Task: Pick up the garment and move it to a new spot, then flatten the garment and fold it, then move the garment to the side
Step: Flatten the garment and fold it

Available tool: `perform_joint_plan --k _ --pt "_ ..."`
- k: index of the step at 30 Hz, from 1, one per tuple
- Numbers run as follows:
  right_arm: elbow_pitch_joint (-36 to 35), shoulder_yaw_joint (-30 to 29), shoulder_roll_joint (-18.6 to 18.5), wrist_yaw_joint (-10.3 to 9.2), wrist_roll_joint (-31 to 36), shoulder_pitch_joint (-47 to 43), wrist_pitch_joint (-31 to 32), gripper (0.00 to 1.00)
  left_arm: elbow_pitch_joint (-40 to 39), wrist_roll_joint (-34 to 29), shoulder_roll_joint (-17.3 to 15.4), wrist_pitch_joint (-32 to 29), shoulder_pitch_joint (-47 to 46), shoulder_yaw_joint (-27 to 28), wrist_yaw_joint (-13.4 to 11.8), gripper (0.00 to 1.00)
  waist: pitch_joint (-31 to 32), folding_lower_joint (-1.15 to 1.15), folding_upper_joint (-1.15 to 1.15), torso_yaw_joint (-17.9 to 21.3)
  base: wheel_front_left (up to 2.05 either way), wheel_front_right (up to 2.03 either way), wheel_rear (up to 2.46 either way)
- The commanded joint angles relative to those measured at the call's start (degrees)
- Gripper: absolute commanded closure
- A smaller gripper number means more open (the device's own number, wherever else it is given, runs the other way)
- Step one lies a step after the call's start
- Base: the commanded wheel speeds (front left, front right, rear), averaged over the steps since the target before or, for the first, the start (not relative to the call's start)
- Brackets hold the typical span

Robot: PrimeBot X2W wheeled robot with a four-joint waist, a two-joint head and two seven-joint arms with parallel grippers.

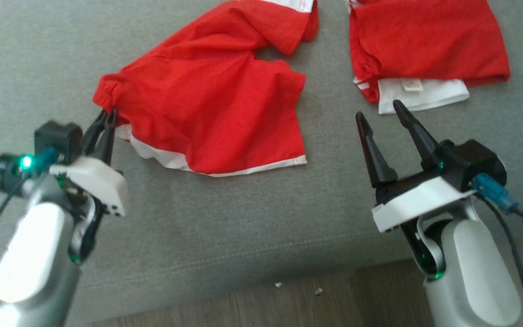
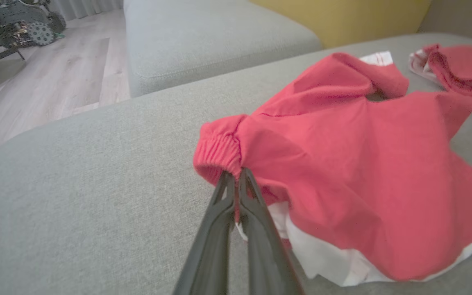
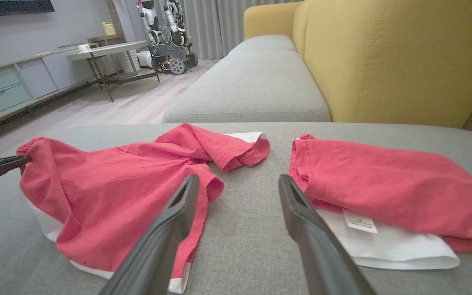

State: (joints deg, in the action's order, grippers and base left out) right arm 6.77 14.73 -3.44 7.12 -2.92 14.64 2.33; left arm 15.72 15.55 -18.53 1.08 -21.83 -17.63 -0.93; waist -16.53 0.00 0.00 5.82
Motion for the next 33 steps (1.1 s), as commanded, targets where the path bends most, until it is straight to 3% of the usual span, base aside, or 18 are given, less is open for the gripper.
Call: perform_joint_plan --k 1,9,15,16,17,18,33 --pt "-1.54 1.33 0.56 0.36 -0.52 2.47 -0.82 0.0 -1.08 -1.34 -3.19 -1.3 -4.44 1.66 0.41 1.0 -1.19 0.0 0.0 1.0 0.0 0.0 0.0" --pt "0.03 2.1 0.56 0.36 -1.76 4.22 -2.64 0.0 5.32 -4.73 -7.13 -6.68 -10.15 -0.17 1.24 1.0 -3.61 0.0 0.0 3.35 0.0 0.0 0.0" --pt "0.9 2.64 0.57 0.36 -2.45 5.01 -3.59 0.0 9.5 -5.62 -8.1 -7.28 -12.7 -1.62 2.65 1.0 -4.39 0.0 0.0 4.16 0.0 0.0 0.0" --pt "1.04 2.74 0.57 0.36 -2.57 5.11 -3.71 0.0 9.98 -5.64 -8.06 -7.1 -12.98 -1.76 2.73 0.67 -4.42 0.0 0.0 4.19 0.0 0.0 0.0" --pt "1.2 2.84 0.57 0.36 -2.68 5.2 -3.82 0.0 10.39 -5.67 -7.99 -6.86 -13.22 -1.88 2.72 0.25 -4.41 0.0 0.0 4.18 0.0 0.0 0.0" --pt "1.35 2.93 0.57 0.36 -2.76 5.28 -3.92 0.0 10.75 -5.76 -7.92 -6.52 -13.41 -1.98 2.6 0.0 -4.4 0.0 0.0 4.13 0.0 0.0 0.0" --pt "2.16 1.89 0.57 0.36 -1.8 4.84 -3.56 0.0 7.53 -1.39 -5.96 -1.45 -7.4 -0.72 1.28 0.0 -0.79 0.0 0.0 -0.11 0.0 0.0 0.0"
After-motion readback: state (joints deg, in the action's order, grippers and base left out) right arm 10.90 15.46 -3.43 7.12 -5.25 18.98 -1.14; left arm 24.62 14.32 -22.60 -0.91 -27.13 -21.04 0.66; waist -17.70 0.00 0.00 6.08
